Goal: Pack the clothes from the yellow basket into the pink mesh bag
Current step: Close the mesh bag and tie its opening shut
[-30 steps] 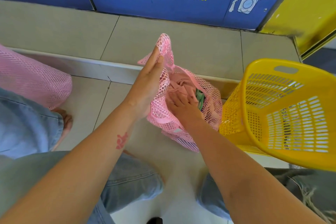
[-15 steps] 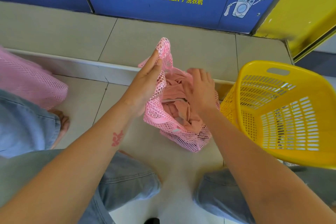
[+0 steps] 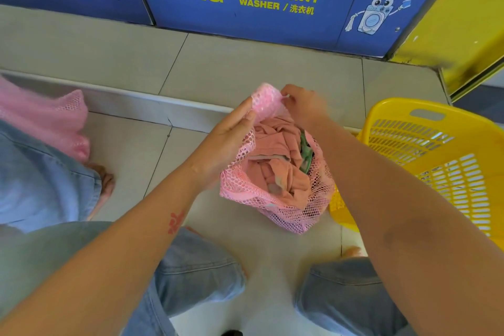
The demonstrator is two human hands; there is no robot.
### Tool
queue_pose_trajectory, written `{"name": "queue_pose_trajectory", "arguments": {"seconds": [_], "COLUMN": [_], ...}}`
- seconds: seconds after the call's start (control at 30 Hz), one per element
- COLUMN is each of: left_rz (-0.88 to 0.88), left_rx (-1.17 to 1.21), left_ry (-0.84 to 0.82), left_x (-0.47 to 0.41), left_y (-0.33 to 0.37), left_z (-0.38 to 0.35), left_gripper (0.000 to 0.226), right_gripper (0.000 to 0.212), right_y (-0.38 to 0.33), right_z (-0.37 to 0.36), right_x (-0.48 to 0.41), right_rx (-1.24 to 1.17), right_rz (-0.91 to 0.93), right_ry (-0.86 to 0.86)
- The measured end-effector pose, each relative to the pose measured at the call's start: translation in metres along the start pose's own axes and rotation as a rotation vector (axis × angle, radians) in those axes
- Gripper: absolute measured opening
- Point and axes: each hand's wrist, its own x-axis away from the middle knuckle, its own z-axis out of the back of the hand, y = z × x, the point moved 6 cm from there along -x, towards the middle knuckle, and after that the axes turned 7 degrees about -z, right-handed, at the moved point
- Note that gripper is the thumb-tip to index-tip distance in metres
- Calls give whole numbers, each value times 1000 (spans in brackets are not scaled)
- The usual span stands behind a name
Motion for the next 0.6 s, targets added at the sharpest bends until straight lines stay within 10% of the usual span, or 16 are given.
{"name": "queue_pose_trajectory", "arguments": {"seconds": [0.37,0.6], "left_rz": [249,-46], "left_rx": [-868,-729], "left_ry": [-696,68], "left_x": [23,-47], "left_y": [-86,-34], "left_z": [-55,-29], "left_gripper": [46,19], "right_gripper": [17,17], "right_y": [25,21], "right_z": [16,10], "right_x": [2,17], "right_rx": [-236,-310], "right_rz": [-9,18], "right_ry": [-73,-61]}}
